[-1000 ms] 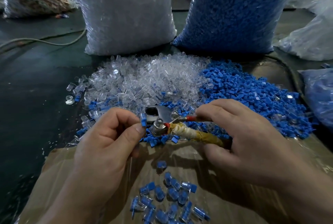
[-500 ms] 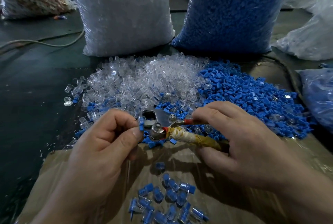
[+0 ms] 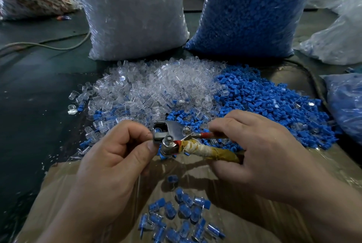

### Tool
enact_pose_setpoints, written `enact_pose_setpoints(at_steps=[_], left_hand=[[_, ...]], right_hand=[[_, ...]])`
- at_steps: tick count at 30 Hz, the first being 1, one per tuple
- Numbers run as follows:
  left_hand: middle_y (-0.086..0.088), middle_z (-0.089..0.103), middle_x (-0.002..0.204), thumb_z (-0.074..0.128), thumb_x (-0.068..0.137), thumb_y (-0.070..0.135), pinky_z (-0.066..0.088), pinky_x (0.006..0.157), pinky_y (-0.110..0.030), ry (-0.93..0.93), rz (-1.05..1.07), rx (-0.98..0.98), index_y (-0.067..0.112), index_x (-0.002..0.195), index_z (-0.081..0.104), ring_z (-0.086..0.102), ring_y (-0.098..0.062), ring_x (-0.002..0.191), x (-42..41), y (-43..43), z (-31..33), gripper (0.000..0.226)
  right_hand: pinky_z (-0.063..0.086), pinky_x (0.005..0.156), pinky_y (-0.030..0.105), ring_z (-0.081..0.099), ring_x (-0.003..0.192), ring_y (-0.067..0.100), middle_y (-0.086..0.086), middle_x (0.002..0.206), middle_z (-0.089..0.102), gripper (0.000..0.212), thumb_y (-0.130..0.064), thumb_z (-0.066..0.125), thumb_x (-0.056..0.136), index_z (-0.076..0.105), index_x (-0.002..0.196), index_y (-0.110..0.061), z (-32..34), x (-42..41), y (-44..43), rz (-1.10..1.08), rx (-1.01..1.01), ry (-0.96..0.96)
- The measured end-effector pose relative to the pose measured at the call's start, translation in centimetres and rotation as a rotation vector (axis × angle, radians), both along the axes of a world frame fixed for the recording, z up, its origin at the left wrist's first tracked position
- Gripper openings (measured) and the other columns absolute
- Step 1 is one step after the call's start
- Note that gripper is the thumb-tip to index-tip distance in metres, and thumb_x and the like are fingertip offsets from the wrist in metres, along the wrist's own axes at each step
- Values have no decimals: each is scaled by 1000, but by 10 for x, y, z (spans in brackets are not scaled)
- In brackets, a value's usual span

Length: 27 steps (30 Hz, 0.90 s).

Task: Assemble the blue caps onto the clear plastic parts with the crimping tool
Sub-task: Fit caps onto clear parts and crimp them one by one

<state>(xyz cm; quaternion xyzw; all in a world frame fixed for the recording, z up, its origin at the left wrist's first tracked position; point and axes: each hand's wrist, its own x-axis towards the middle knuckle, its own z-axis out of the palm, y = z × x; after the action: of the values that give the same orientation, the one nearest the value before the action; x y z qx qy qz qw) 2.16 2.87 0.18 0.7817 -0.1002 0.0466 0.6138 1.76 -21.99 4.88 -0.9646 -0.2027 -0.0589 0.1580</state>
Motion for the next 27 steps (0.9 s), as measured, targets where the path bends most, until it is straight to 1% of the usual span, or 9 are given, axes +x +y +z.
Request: enact_pose_setpoints(at_steps=[5, 7, 9, 12, 14, 16, 20, 24, 27], left_hand=[[-9, 67, 72, 70, 73, 53, 50, 54, -48, -1, 79, 9, 29, 90, 70, 62, -35, 61, -6, -4, 3, 29], [-2, 67, 68, 77, 79, 52, 48, 49, -40, -15, 109, 91, 31, 89, 69, 61, -21, 57, -6, -8, 4, 25], [1, 61, 61, 69, 77, 52, 41, 48, -31, 0, 131, 85, 31, 84, 68, 53, -11, 51, -5, -9, 2, 22], [-1, 57, 54, 65, 73, 50, 39, 44, -26, 59, 161, 37, 29, 79, 66, 48, -9, 46, -4, -11, 3, 22], [-3, 58, 51, 69, 83, 34, 39, 39, -19, 111, 136, 35, 28, 77, 66, 46, -7, 42, -5, -14, 4, 9], [-4, 59, 50, 66, 86, 25, 37, 37, -16, 163, 107, 45, 26, 76, 66, 45, -8, 39, -9, -18, 3, 10], [-5, 57, 50, 62, 81, 33, 40, 39, -23, 218, 59, 43, 21, 77, 66, 45, -14, 40, -14, -24, 2, 13], [-2, 61, 50, 61, 80, 38, 38, 38, -14, 135, 88, 164, 30, 79, 67, 45, -2, 39, -14, -27, 6, 10], [6, 63, 54, 61, 79, 42, 40, 40, -12, 77, 100, 238, 37, 81, 67, 51, -1, 41, -16, -31, 7, 8]], right_hand=[[51, 72, 28, 54, 83, 4, -19, 91, 57, 50, -62, 45, 73, 62, 111, -34, 2, -4, 2, -3, 42, 27], [48, 74, 21, 54, 86, 4, -20, 94, 58, 47, -60, 48, 73, 61, 110, -35, 0, -4, 0, -20, 41, 1], [44, 78, 17, 52, 91, 1, -23, 98, 56, 47, -60, 51, 72, 59, 113, -36, -2, -2, -6, -47, 56, -10], [45, 82, 23, 50, 96, 1, -25, 101, 52, 49, -64, 50, 71, 55, 114, -41, -4, 3, -10, -105, 74, 48], [39, 82, 24, 45, 96, 3, -23, 102, 50, 55, -70, 42, 71, 52, 116, -41, -9, 8, -7, -151, -36, 25], [35, 82, 28, 42, 95, 8, -18, 101, 49, 61, -74, 35, 70, 51, 118, -40, -12, 13, -2, -194, -156, -1], [35, 88, 35, 41, 100, 15, -9, 107, 49, 68, -77, 35, 71, 52, 122, -35, -13, 21, -1, -264, -215, 16], [26, 105, 39, 37, 116, 18, -8, 122, 47, 69, -76, 30, 77, 51, 128, -34, -7, 19, 3, -265, -206, 26], [44, 95, 38, 51, 106, 12, -9, 113, 58, 51, -64, 37, 86, 59, 117, -30, -7, 4, 15, -158, -41, -111]])
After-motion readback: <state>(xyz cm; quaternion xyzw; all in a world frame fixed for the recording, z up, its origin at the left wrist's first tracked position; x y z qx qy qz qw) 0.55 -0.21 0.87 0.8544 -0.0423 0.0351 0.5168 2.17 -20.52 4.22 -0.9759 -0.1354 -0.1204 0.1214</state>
